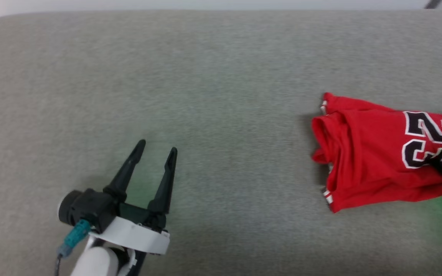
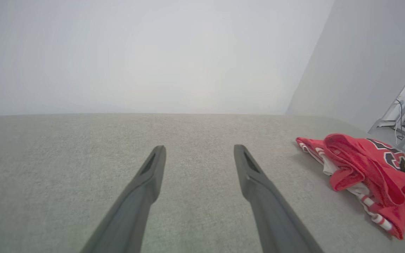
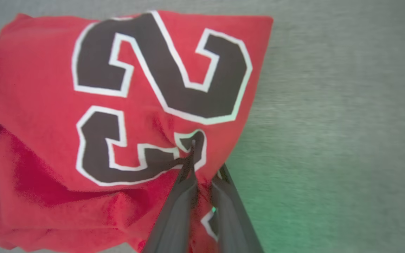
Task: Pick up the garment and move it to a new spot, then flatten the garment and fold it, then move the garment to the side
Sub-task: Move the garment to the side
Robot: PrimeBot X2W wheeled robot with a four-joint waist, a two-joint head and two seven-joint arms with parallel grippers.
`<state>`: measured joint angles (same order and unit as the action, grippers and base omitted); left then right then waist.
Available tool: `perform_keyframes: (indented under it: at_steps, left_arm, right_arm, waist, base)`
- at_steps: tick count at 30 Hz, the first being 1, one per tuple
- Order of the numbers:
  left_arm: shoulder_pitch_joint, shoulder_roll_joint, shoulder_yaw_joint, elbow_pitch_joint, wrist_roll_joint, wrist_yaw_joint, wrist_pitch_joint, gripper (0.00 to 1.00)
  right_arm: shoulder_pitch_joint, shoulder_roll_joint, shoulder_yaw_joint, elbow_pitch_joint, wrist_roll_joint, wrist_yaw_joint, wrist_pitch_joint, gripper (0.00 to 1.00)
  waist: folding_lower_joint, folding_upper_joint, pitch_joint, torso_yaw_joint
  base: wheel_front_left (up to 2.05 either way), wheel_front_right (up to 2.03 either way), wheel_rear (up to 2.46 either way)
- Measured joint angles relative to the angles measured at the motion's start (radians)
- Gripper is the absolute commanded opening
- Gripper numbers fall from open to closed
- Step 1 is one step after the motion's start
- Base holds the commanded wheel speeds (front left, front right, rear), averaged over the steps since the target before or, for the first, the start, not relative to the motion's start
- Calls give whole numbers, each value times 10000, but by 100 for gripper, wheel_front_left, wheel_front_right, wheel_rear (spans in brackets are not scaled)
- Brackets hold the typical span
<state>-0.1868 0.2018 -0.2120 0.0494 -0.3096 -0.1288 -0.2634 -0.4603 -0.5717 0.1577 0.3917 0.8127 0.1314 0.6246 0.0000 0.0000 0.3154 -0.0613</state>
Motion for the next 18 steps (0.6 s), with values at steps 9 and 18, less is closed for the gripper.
perform_keyframes:
  at_steps: [9,18]
  left_arm:
    - [-953,740,-408,6,-10,0,-6,100]
    - [-3216,1781,-1421,286,94,-2,-6,100]
  right_arm:
    - [501,-577,-1072,382,224,-2,-1530,0]
    - [-1336,-1323,-1398,1990,-959,-2,-2899,0]
  waist:
    - [0,0,71,-1331]
    - [0,0,941,-2038]
  base:
    - [0,0,0]
    - [0,0,0]
